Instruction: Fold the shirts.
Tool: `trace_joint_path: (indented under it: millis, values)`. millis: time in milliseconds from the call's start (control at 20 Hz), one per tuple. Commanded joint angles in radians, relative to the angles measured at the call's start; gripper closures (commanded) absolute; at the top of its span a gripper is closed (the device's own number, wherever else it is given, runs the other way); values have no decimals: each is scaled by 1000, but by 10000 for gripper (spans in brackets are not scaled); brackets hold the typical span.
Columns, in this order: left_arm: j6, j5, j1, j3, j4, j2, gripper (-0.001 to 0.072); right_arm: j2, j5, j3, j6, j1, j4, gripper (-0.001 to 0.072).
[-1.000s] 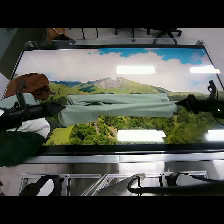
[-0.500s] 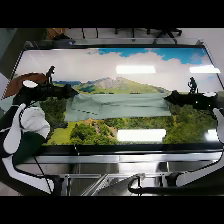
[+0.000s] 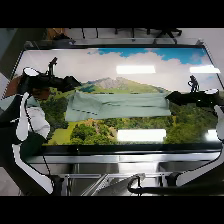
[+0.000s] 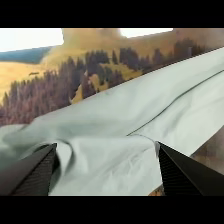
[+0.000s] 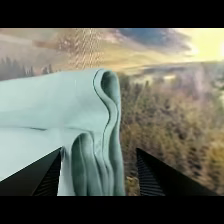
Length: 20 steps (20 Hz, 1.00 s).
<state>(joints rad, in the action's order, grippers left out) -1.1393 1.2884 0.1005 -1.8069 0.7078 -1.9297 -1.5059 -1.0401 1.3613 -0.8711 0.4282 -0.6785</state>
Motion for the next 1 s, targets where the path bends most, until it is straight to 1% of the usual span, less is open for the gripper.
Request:
trace_joint_path:
  millis: [0,50,100,150,200,250,300,400,500,550,700,800,950]
  values:
    - [-53,63,-1,-129,5,-7,11,-42,-48,5,-16,-16,5,187]
    - [-66,81,-6,-160,4,-7,11,-55,-62,5,-16,-26,10,192]
    - [-78,98,-12,-186,-2,-7,11,-65,-72,5,-16,-35,13,217]
    - [-92,113,-21,-208,-3,-7,34,-74,-83,5,-16,-47,29,367]
    - [-101,127,-38,-226,-4,-7,240,-75,-87,6,-15,-56,37,568]
    - [-101,127,-55,-230,-3,-5,582,-71,-95,15,-11,-61,37,695]
    - [-108,119,-79,-229,-2,-3,692,-67,-114,36,-11,-62,36,695]
    - [-130,94,-138,-222,0,-3,693,-35,-174,108,-24,-60,36,695]
    - [-130,41,-228,-184,11,-3,693,7,-250,212,-74,-53,35,696]
    - [-130,-6,-276,-153,24,-4,693,26,-294,270,-105,-47,35,696]
    - [-153,-233,-463,-46,89,-34,693,69,-430,459,-203,-28,35,696]
    - [-178,-327,-583,-47,85,-106,693,89,-507,573,-274,-17,35,696]
    - [-241,-416,-742,-172,85,-257,693,158,-533,596,-342,-24,36,696]
